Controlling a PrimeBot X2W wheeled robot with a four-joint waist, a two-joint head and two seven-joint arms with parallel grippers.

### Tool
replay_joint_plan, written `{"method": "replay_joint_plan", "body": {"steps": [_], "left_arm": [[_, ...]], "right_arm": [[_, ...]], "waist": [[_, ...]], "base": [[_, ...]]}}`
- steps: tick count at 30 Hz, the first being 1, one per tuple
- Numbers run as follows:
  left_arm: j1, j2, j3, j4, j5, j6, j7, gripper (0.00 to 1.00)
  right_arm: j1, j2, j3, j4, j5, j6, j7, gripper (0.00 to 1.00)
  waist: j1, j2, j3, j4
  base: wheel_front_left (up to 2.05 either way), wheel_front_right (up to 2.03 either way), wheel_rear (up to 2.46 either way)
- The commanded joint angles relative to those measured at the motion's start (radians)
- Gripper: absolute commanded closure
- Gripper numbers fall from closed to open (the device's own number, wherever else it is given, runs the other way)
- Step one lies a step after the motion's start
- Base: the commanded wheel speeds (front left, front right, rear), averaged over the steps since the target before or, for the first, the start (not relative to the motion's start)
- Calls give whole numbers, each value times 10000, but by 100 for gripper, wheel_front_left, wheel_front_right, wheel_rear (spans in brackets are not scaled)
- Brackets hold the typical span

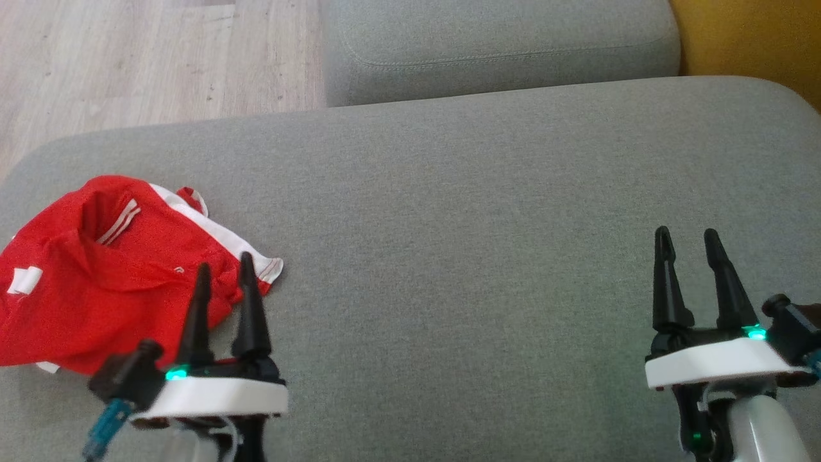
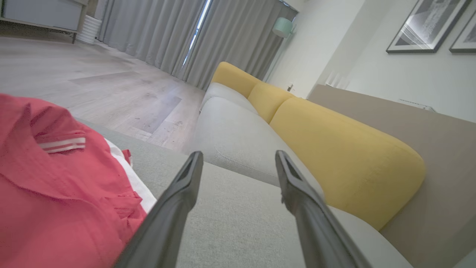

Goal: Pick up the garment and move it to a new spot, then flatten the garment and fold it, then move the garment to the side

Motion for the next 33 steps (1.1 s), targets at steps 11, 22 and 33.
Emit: {"method": "replay_joint_plan", "body": {"steps": [11,22,33], "left_arm": [[-398,144,-410,2,1949,157,-408,0],[-476,340,-1084,606,3427,324,-730,0],[-471,162,-714,842,3153,167,-1052,0]], "right_arm": [[-220,-82,85,-516,-1471,60,-426,0],[-206,-88,295,-656,-3060,67,-750,0],[-74,-94,590,-689,-3215,75,-1075,0]], "waist": [[0,0,6,7],[0,0,45,15],[0,0,24,9]], "base": [[0,0,0],[0,0,0],[0,0,0]]}}
